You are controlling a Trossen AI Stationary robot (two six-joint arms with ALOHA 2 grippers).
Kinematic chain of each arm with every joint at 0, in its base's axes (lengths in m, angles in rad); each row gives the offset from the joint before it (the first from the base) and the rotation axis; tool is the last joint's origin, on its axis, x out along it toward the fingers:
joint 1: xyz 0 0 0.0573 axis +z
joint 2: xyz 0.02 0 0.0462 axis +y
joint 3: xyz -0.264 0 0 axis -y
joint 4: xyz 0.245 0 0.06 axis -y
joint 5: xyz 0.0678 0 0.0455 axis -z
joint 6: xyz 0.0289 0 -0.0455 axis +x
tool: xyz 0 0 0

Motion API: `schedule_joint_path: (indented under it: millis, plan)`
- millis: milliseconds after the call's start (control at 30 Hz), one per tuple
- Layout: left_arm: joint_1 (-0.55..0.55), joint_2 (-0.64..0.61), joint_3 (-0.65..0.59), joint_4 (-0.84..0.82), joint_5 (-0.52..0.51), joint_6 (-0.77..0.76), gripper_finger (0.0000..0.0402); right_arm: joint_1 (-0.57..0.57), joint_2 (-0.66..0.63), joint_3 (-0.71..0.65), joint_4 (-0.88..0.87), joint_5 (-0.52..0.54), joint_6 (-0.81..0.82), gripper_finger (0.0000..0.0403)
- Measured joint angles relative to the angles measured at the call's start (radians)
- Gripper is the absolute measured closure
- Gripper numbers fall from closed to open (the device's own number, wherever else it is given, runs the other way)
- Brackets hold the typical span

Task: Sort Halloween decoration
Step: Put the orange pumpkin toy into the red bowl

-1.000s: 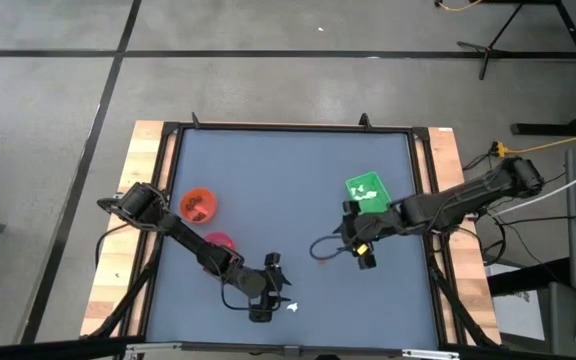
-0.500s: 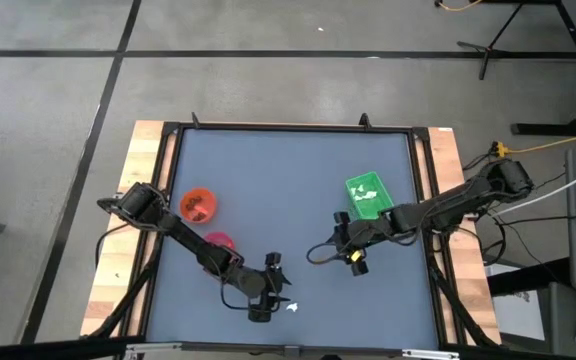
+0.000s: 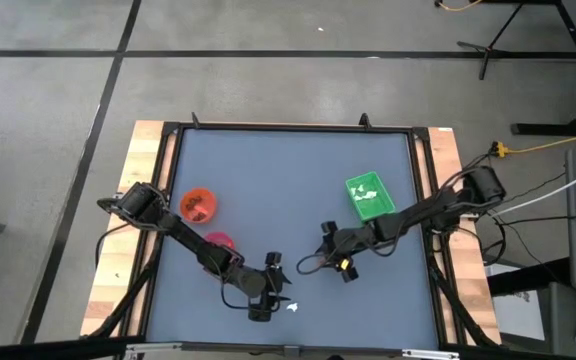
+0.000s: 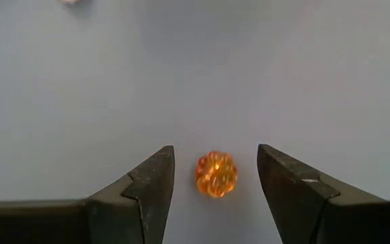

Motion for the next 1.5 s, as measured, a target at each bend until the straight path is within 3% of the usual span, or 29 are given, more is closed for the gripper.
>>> schedule_joint_path:
  millis: [667, 1133, 1500]
  plan:
    - [0.005, 0.0, 0.0, -0.003, 0.001, 0.0, 0.021, 0.0, 0.08, 0.002, 0.041, 0.008, -0.004, 0.0195]
    - [0.007, 0.0, 0.0, -0.002, 0.001, 0.0, 0.021, 0.0, 0.081, 0.002, 0.037, 0.0, -0.004, 0.0303]
    - [0.009, 0.0, 0.0, -0.002, 0.001, 0.001, 0.021, 0.0, 0.083, 0.017, 0.023, 0.0, -0.005, 0.0301]
